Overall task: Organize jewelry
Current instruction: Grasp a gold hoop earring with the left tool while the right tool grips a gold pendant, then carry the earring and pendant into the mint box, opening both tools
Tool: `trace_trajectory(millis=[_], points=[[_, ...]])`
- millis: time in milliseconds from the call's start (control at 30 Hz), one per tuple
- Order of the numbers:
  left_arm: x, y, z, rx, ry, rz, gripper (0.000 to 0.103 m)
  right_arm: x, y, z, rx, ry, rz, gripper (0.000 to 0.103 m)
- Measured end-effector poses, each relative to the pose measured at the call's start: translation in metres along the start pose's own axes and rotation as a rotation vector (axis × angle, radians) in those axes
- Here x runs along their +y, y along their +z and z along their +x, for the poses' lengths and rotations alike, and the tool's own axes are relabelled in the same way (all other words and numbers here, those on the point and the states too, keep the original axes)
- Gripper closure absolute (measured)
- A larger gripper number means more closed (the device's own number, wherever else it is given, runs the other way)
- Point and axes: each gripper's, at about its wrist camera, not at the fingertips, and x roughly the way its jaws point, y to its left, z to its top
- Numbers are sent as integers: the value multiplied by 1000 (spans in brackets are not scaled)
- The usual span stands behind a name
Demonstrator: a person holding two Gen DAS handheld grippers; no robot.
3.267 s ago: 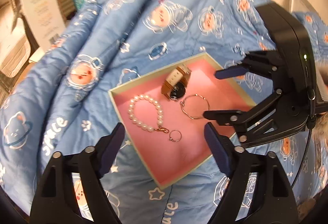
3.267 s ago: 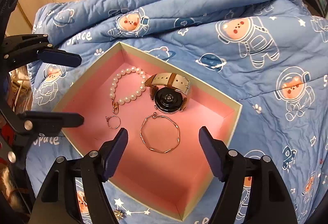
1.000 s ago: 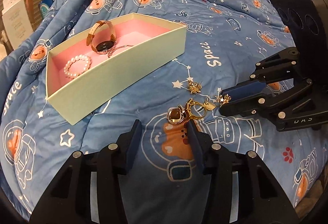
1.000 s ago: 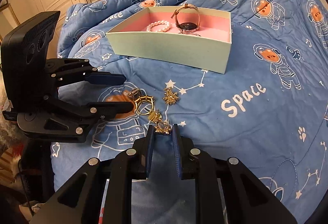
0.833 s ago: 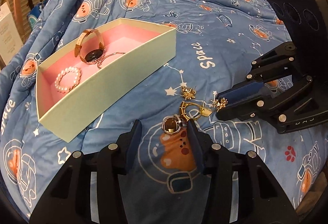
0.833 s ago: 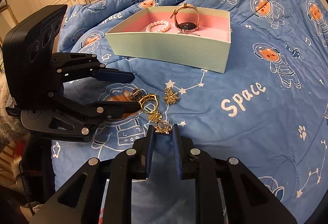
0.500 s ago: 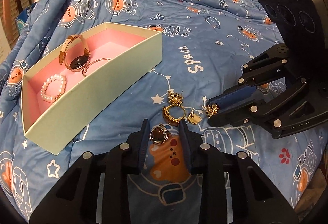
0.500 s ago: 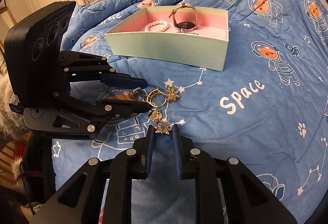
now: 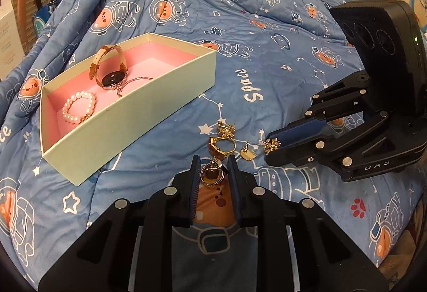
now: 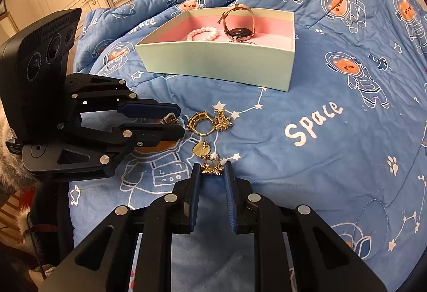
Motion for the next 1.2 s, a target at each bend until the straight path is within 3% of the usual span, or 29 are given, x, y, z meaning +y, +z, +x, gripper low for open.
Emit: trace_trajectory(millis=[767, 1200], points=[[0, -6, -50, -89, 66, -189, 82, 10, 8, -23, -53, 11, 41, 86], [24, 21, -66, -108, 90, -225, 82, 24, 43, -36, -96, 53, 7, 86]])
